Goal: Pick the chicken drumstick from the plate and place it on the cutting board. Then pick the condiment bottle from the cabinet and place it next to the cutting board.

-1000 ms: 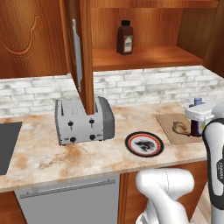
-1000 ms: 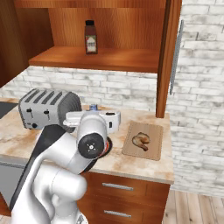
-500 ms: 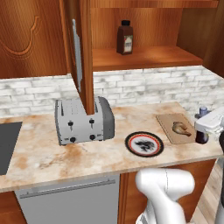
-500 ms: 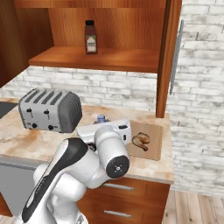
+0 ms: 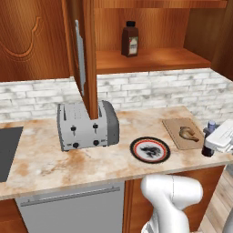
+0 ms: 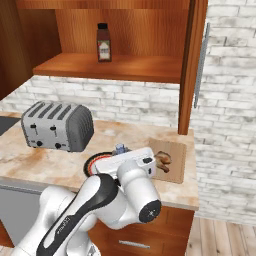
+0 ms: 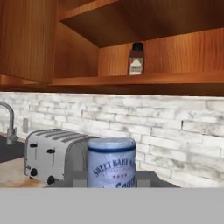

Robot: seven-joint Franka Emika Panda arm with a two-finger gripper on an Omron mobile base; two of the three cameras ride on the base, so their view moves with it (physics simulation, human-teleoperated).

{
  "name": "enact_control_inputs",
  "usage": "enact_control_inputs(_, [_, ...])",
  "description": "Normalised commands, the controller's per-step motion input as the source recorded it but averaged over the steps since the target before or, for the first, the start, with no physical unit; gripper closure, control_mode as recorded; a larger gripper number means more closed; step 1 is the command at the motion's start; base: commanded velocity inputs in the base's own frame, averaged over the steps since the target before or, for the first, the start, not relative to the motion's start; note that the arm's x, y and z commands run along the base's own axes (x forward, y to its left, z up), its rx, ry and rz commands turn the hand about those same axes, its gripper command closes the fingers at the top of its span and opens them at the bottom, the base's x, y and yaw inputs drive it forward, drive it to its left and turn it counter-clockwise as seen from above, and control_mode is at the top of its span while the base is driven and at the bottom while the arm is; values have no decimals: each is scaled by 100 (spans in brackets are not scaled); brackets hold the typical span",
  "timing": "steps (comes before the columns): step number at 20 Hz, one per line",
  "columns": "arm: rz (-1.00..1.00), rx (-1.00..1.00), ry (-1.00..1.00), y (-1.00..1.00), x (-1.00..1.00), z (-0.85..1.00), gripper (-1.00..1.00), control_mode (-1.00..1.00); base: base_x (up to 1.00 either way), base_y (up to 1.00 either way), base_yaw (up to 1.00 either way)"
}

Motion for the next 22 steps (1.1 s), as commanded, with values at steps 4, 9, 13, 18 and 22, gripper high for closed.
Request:
enact_control_inputs(4, [4, 6, -2, 0, 8, -22, 100, -100, 0, 0, 0])
enact_control_inputs(9, [5, 5, -1, 0, 5, -21, 100, -100, 0, 0, 0])
enact_control_inputs(13, [6, 1, -1, 0, 1, -20, 100, -100, 0, 0, 0])
enact_control_inputs(18, [4, 0, -3, 0, 3, -20, 100, -100, 0, 0, 0])
enact_control_inputs(22, [2, 0, -3, 0, 14, -14, 100, -100, 0, 0, 0])
